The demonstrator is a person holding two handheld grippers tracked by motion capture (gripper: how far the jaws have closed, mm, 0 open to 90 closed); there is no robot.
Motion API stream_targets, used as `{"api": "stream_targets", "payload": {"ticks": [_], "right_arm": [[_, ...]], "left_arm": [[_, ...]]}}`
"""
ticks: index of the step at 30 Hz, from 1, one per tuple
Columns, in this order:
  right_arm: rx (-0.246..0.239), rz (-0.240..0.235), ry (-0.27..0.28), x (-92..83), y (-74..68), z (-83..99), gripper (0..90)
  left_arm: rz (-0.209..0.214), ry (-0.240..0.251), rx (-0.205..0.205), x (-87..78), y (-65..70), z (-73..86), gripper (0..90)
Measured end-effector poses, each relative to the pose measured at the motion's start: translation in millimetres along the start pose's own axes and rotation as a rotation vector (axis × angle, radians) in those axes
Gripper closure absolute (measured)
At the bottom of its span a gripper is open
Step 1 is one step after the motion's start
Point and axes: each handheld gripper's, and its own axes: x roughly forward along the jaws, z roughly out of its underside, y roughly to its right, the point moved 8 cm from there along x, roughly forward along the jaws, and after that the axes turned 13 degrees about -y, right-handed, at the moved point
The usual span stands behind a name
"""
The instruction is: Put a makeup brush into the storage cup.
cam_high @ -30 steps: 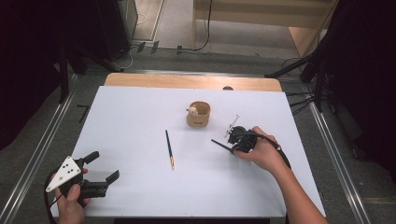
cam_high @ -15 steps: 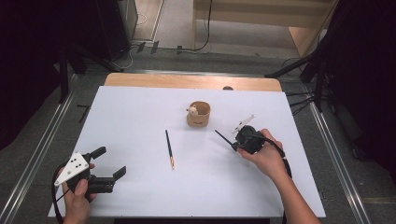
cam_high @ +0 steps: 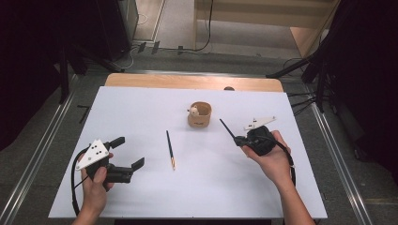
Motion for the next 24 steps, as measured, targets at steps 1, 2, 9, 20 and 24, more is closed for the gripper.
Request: {"api": "stream_targets", "payload": {"ticks": [1,2,9,20,24], "right_arm": [[0.001,-0.004,0.011,-1.0,-0.3,0.0,84.8],[0.011,-0.011,0.024,-2.7,-1.0,0.0,84.8],[0.032,-0.035,0.097,-11.8,-7.4,-0.5,84.8],[0.004,-0.069,0.178,-26.0,-28.5,-1.4,84.8],[-0.044,-0.075,0.183,-27.7,-40.1,-2.3,84.8]], "left_arm": [[0.008,-0.001,0.001,2.4,1.4,-2.5,0.0],[0.011,-0.001,0.001,4.8,2.6,-5.1,0.0],[0.049,0.011,-0.001,19.3,10.7,-24.6,0.0],[0.114,0.011,0.013,31.8,21.8,-41.0,0.0],[0.145,-0.018,0.031,38.9,30.5,-39.5,0.6]]}}
